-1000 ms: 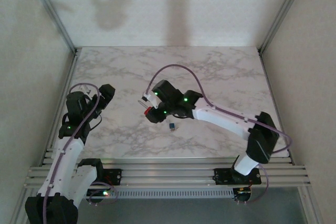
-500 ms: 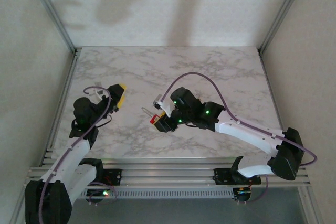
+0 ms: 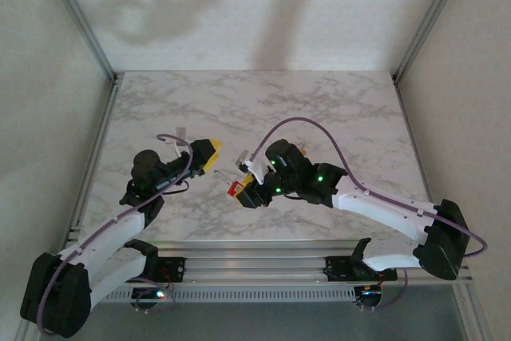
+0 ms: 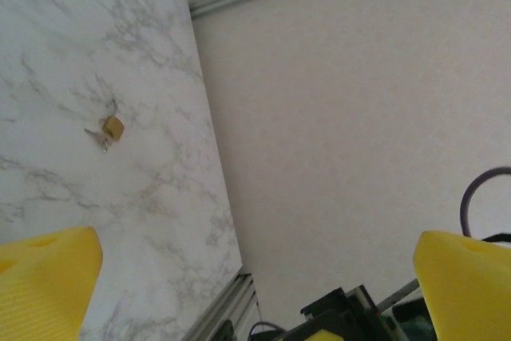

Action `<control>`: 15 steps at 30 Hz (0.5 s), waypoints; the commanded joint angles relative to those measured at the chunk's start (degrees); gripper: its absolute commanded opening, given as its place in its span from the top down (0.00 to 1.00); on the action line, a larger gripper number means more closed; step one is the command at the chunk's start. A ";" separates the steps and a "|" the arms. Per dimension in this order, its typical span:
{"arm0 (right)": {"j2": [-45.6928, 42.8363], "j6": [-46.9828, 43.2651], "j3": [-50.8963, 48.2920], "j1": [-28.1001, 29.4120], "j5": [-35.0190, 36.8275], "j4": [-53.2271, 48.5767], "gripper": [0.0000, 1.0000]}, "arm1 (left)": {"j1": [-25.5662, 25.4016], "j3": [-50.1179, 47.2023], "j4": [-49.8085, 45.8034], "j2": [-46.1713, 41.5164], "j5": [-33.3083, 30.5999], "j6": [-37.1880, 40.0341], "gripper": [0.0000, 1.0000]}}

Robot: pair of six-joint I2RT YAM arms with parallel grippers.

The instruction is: Lock with the key

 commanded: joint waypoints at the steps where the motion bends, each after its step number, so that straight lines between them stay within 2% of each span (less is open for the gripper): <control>1: -1.21 0.79 -0.96 0.48 -2.22 3.43 1.00 | -2.30 0.04 3.26 0.51 1.34 2.09 0.00; 8: -1.02 1.00 -1.36 0.48 -1.62 4.22 1.00 | -6.41 0.15 3.47 0.66 1.36 3.48 0.01; 15: -1.43 1.15 -1.84 0.49 0.11 4.49 1.00 | -7.52 -1.22 2.57 -1.17 1.93 4.46 0.01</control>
